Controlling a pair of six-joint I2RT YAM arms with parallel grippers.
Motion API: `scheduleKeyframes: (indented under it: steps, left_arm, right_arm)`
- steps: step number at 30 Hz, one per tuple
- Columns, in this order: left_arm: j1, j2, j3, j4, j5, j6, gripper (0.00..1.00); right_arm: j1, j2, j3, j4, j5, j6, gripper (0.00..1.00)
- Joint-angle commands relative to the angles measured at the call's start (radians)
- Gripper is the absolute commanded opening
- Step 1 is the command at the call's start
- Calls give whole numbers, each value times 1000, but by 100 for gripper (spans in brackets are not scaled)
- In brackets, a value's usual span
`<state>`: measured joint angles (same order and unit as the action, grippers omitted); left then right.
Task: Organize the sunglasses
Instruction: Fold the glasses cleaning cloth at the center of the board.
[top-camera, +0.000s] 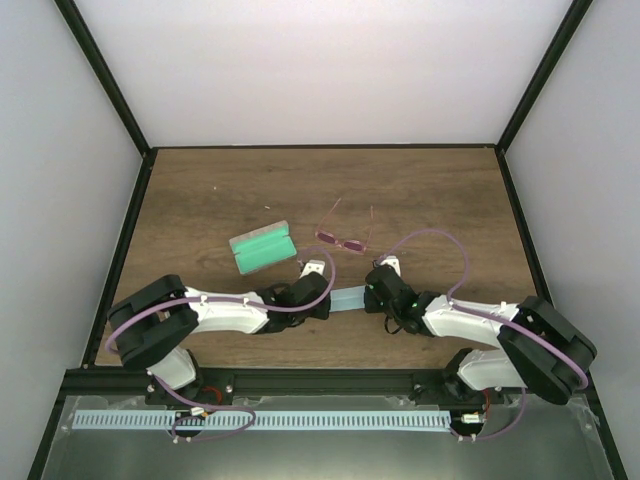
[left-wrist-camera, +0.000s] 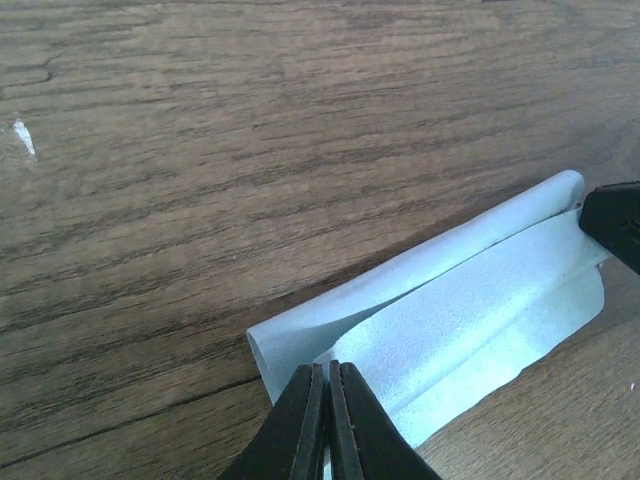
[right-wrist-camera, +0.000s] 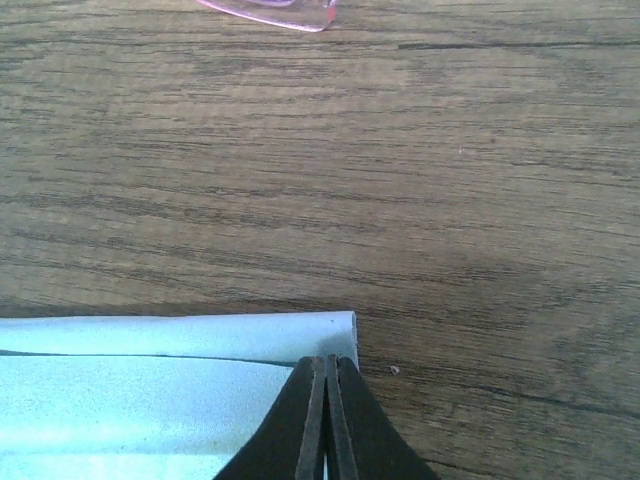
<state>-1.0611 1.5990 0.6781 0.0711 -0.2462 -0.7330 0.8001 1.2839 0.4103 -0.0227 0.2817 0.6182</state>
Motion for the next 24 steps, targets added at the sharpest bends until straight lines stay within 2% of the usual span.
scheduleKeyframes:
  steps: [1,14,17,20,24]
  left_arm:
    - [-7,-2,-22,13,5,-13,4]
    - [-7,25,-23,15,-6,-14,4]
    - [-7,19,-22,5,-19,-17,6]
    - [-7,3,-20,-10,-41,-19,12]
    - [-7,-25,-17,-27,-58,-17,18]
  right_arm:
    - [9,9,20,-14,37,14,1]
    - [8,9,19,-14,35,12,1]
    - [10,6,19,-16,36,14,10]
    - [8,-9,13,-16,36,15,16]
    - [8,-32,7,-22,41,19,21]
